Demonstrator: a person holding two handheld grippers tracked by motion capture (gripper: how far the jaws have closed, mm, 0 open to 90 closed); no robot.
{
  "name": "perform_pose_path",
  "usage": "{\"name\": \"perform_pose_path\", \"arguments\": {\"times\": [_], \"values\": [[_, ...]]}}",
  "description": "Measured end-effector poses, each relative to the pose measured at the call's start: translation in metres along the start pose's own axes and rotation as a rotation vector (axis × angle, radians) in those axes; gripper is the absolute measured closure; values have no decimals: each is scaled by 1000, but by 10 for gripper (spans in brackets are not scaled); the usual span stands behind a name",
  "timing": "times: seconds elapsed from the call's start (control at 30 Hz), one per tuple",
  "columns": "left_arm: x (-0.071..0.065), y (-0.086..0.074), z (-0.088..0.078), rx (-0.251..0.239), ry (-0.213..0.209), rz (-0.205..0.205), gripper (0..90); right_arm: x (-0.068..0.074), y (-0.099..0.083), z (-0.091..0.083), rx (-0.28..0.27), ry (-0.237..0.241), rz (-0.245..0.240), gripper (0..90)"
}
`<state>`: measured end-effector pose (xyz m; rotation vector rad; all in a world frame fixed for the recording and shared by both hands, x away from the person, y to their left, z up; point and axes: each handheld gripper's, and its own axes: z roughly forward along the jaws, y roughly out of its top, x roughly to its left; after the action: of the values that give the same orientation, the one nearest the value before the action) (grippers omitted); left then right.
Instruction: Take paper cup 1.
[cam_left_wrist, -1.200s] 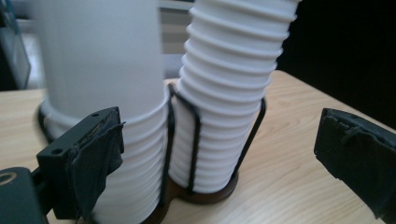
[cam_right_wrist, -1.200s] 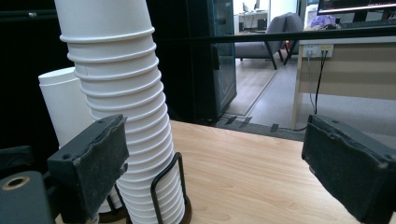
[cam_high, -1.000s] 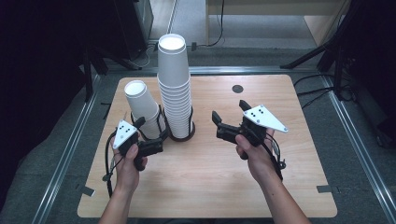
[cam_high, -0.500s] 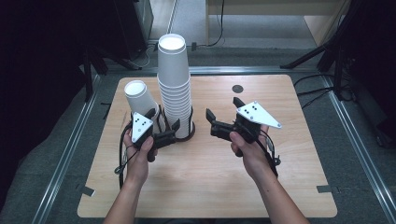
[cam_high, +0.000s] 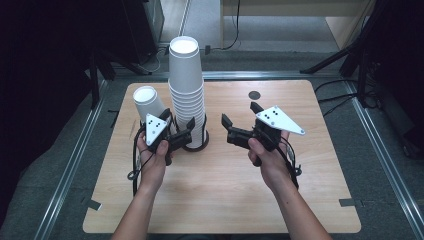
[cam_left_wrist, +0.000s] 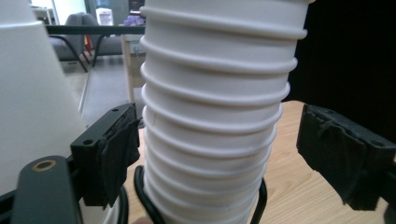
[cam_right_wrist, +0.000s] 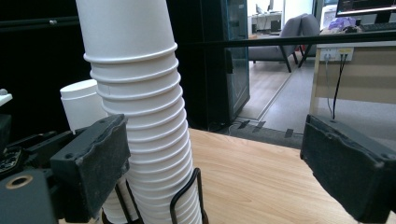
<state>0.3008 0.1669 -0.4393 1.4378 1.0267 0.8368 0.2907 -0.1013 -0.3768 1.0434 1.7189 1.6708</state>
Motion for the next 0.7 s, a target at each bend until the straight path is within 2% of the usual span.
{"name": "perform_pose_path", "arguments": {"times": [0.13, 0.2, 0.3, 0.47, 0.6, 0.7], "values": [[-1, 2, 4, -21, -16, -13, 130, 1, 4, 1, 3, 1, 1, 77], [-2, 3, 7, -29, -5, -19, 127, 3, 6, 2, 6, 9, 5, 74], [-5, 4, 11, -23, 10, 14, 87, 5, 10, 5, 13, 16, 2, 62], [-7, 7, 18, -19, 21, -2, 25, 11, 23, 14, 11, 34, -4, 44], [-6, 9, 25, -14, 37, -33, 25, 17, 32, 23, 6, 49, -11, 35], [-6, 10, 29, -15, 48, -22, 25, 23, 40, 34, 17, 69, -11, 25]]}}
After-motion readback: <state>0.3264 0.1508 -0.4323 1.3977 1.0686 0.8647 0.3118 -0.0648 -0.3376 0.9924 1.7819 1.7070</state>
